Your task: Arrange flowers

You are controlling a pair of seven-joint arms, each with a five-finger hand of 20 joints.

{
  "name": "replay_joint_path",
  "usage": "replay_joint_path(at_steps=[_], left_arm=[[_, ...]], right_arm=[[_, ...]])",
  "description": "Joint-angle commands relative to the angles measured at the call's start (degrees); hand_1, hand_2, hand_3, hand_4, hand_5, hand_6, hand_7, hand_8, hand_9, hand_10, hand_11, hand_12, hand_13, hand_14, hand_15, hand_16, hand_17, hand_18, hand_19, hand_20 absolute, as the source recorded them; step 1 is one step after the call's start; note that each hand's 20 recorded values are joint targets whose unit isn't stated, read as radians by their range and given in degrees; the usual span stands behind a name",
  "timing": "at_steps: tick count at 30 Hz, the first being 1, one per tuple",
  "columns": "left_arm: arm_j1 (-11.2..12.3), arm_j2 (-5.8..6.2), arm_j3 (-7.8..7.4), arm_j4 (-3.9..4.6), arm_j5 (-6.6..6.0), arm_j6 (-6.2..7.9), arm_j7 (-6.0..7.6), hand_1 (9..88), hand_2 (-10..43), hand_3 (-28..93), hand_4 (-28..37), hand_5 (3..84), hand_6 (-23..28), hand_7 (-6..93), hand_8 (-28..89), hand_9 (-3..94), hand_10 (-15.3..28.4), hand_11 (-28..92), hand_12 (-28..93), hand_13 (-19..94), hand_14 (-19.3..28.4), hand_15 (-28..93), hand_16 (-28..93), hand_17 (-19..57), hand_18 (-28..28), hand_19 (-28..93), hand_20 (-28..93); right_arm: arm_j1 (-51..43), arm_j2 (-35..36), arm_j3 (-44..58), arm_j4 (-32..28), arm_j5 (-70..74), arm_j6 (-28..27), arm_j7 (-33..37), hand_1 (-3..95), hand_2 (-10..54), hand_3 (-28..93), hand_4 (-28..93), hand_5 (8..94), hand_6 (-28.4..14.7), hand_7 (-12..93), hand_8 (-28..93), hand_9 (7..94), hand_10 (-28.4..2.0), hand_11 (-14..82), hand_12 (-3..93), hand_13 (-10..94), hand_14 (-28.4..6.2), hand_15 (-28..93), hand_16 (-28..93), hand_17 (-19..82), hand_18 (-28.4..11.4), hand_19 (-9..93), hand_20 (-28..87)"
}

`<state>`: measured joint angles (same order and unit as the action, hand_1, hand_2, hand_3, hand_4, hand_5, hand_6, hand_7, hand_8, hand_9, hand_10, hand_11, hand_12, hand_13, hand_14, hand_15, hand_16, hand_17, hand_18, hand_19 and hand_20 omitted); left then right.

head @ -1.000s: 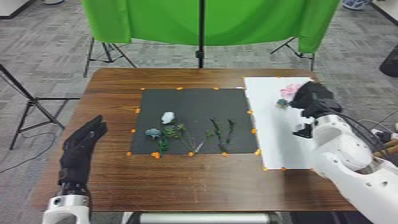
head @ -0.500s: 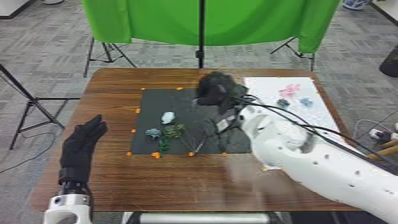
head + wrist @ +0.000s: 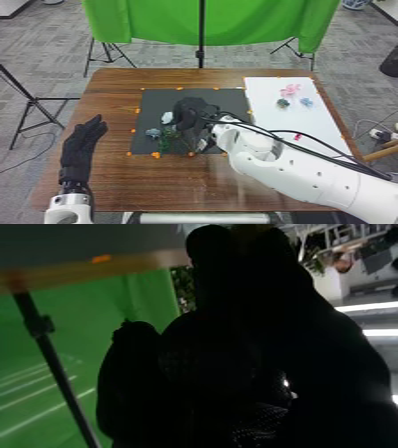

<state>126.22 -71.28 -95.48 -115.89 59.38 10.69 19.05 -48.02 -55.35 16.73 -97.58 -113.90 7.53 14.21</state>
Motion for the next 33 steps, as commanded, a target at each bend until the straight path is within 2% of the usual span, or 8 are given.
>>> replay_joint_path(at_steps=[1,7,14,20,26,33], left_arm=[[0.4,-0.13,0.46,0.23,-0.02,0.02,-0.50,19.0,15.6,62,-28.3,45.9,2.8,10.8,-6,41.9,12.0,12,14,30,15.0,14,5,0.9,12.7,4,19],[0.3,-0.18,0.61,0.31,0.18,-0.19,-0.51,18.8,14.0,62,-28.3,45.8,2.9,10.8,-5,41.8,12.0,12,14,30,15.0,14,5,0.9,12.7,4,19],[0.0,-0.15,0.74,0.48,0.33,-0.32,-0.51,19.0,10.9,64,-28.3,45.7,2.9,10.7,-5,41.7,12.0,12,14,30,15.1,14,5,0.9,12.7,4,19],[0.0,-0.19,0.60,0.54,0.59,-0.49,-0.53,19.0,5.6,65,-28.3,45.6,3.0,10.6,-5,41.6,12.0,12,14,30,15.1,15,5,0.8,12.8,4,19],[0.1,-0.27,0.45,0.51,0.95,-0.76,-0.55,19.2,2.9,67,-28.3,45.5,3.1,10.7,-5,41.5,11.9,12,14,30,15.2,14,5,0.8,12.9,4,19],[0.2,-0.31,0.40,0.41,0.95,-0.74,-0.49,19.9,1.5,67,-28.3,45.4,3.0,10.7,-5,41.4,12.0,12,14,30,15.2,14,5,0.7,13.0,4,19]], right_arm=[[0.9,-2.8,-1.6,2.6,-2.2,2.1,-0.6,61.8,-9.5,54,-18,78.5,2.4,21,8,88.3,-8.6,6.8,39.7,92,-1.7,59,34,67,-9.6,93,57],[1.3,-3.4,-2.4,4.9,-4.8,3.9,-0.4,61.6,-9.5,54,-18,76.6,3.2,20,6,87.1,-8.8,6.3,39.1,92,-1.7,59,34,67,-9.6,93,57],[1.4,-3.5,-2.6,6.4,-6.6,3.6,-0.3,61.2,-9.5,54,-18,73.8,3.8,19,5,84.9,-8.8,6.2,38.4,92,-1.6,59,34,67,-9.7,93,57],[1.3,-3.0,-2.7,6.1,-7.3,2.6,-0.9,60.1,-9.5,54,-18,69.8,3.6,18,3,82.4,-9.0,5.7,38.2,91,-1.3,59,34,66,-9.4,93,57],[1.2,-1.6,-2.0,4.6,-7.4,-0.1,-1.0,59.1,-9.5,54,-17,66.9,3.7,18,2,80.8,-9.3,6.1,37.5,91,-1.3,59,34,66,-9.0,93,56],[1.2,0.4,-0.1,2.5,-8.5,-3.9,-0.4,53.8,-9.5,62,-20,61.7,4.5,18,-11,74.6,-10.3,13.1,30.5,90,-1.4,58,34,65,-9.2,93,56]])
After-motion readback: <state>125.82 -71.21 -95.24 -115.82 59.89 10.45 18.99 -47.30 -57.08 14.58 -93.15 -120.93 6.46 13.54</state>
